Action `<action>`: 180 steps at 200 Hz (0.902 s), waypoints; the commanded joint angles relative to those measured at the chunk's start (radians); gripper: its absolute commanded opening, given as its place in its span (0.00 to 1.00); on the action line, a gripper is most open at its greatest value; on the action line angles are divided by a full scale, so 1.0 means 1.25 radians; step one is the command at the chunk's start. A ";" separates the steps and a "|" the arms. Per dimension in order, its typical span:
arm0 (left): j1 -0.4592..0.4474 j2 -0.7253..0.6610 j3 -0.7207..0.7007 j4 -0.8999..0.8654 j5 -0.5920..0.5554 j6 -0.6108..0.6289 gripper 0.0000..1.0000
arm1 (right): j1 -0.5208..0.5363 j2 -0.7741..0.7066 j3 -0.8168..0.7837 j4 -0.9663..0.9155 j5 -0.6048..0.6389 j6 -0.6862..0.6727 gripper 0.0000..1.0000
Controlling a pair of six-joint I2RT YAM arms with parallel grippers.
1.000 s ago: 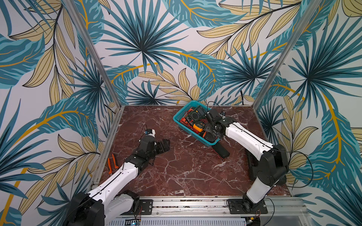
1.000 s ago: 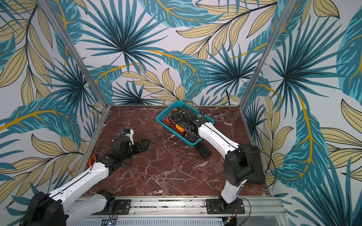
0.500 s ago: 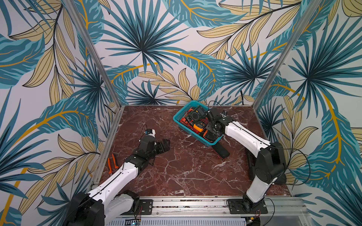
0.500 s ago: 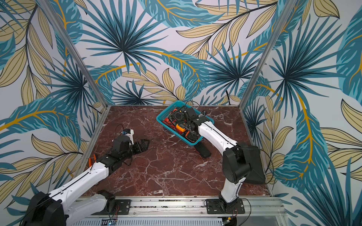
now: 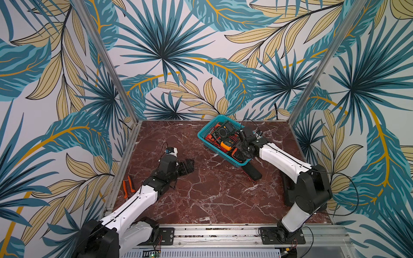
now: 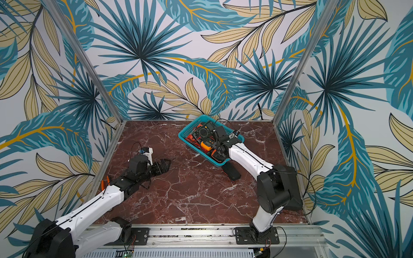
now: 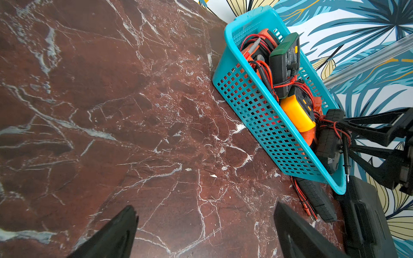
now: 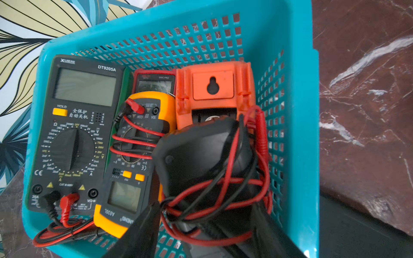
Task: Put the multimeter into the basket
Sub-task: Pick up the multimeter from the center of the board.
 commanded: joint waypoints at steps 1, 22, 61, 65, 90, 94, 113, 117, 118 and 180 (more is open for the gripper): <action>0.003 -0.002 -0.003 0.017 0.009 0.001 1.00 | -0.001 -0.014 -0.028 -0.041 -0.028 0.003 0.72; 0.003 -0.003 -0.002 0.021 0.010 0.001 1.00 | 0.000 -0.039 -0.033 -0.059 -0.020 -0.012 0.75; 0.003 -0.001 0.003 0.019 0.005 0.005 1.00 | -0.001 -0.088 -0.011 -0.119 -0.026 -0.105 0.88; 0.004 -0.001 0.003 0.019 0.003 0.005 1.00 | -0.001 -0.096 -0.011 -0.126 -0.028 -0.113 0.90; 0.003 -0.004 0.004 0.019 -0.002 0.006 1.00 | -0.011 -0.164 -0.046 -0.144 -0.036 -0.161 0.95; 0.003 -0.004 0.004 0.018 0.000 0.006 1.00 | -0.016 -0.177 -0.054 -0.144 -0.042 -0.168 0.95; 0.003 -0.005 0.007 0.018 0.000 0.005 1.00 | -0.047 -0.242 -0.108 -0.150 -0.070 -0.187 0.94; 0.003 -0.005 0.007 0.016 0.000 0.005 1.00 | -0.054 -0.253 -0.119 -0.150 -0.076 -0.192 0.92; 0.003 -0.005 0.007 0.016 0.000 0.005 1.00 | -0.057 -0.255 -0.121 -0.151 -0.078 -0.193 0.92; 0.003 -0.008 0.011 0.005 -0.001 0.005 1.00 | -0.222 -0.303 -0.267 -0.154 -0.257 -0.313 0.70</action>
